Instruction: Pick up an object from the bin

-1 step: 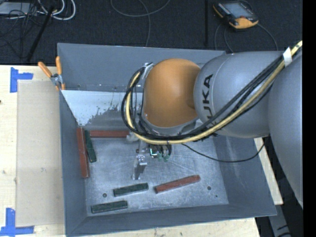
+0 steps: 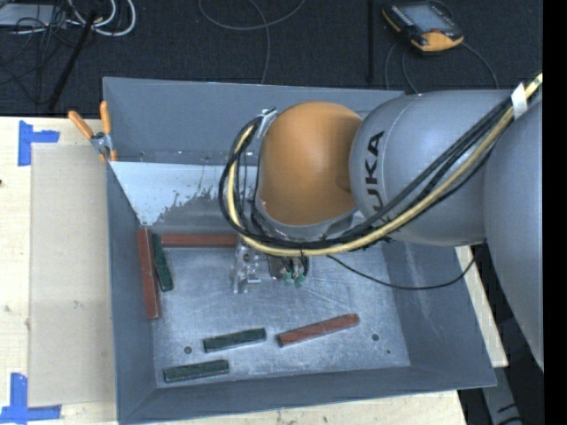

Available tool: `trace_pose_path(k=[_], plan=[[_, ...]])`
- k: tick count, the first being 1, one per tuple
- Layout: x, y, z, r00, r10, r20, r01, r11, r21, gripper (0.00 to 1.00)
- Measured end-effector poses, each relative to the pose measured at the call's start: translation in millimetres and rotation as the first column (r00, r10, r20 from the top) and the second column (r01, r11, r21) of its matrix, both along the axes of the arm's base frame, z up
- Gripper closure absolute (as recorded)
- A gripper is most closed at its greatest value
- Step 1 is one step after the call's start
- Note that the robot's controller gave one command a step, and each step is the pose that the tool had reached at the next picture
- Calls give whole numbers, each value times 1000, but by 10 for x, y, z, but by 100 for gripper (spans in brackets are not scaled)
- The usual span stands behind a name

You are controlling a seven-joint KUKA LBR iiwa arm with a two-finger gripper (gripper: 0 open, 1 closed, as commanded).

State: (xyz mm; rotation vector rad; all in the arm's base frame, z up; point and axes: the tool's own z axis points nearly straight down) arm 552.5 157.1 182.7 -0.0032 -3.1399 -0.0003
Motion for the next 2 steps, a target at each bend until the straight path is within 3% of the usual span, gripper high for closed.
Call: trace_pose_path(k=[1,2], plan=[[0,-1,0,1000,-1,0,1,1000,0,0],[0,-1,0,1000,-2,0,2,1000,0,0]])
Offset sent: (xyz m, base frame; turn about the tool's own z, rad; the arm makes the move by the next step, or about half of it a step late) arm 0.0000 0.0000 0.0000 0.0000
